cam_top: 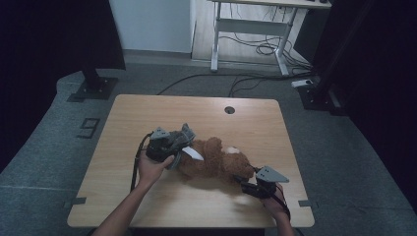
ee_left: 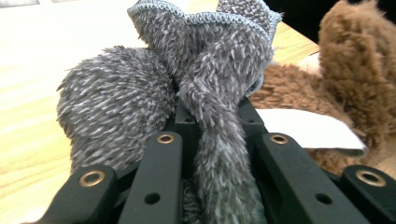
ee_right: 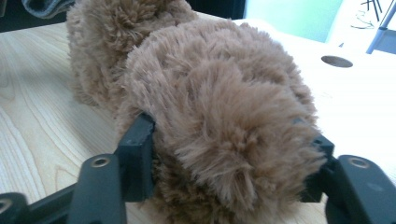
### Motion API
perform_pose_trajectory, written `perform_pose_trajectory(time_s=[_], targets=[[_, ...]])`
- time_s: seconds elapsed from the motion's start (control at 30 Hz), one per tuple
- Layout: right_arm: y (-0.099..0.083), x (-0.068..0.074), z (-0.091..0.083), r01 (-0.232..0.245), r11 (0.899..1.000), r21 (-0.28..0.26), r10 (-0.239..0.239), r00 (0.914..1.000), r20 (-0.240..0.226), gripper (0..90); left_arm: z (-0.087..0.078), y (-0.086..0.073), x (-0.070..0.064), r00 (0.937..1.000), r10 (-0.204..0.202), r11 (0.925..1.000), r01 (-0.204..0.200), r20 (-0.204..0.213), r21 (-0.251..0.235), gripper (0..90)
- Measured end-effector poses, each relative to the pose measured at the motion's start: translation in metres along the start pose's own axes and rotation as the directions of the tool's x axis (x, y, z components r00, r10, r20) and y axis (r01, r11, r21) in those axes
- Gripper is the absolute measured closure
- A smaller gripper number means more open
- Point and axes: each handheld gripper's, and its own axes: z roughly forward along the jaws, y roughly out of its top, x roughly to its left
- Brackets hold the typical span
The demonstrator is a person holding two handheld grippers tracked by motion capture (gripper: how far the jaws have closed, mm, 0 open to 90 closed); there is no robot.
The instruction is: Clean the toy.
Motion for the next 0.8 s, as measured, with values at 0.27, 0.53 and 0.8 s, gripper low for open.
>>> perform_pose_trajectory(time_s=[0.27, 0.53, 0.8], targets=[[0.004, 0.003, -0.004, -0.034, 0.999, -0.008, 0.034, 0.9994, -0.010, 22.8, -0.002, -0.013, 0.001, 0.9999, -0.007, 0.9998, 0.007, 0.007, 0.017, 76.1], [0.029, 0.003, -0.021, -0.112, 0.990, -0.086, 0.109, 0.9929, -0.049, 18.1, -0.011, -0.037, 0.011, 0.9972, -0.066, 0.9977, 0.065, 0.036, 0.015, 76.1], [0.063, 0.005, -0.013, -0.152, 0.986, -0.072, 0.148, 0.9873, -0.059, 14.0, -0.018, -0.045, 0.003, 0.9971, -0.050, 0.9987, 0.050, 0.057, 0.005, 76.1]])
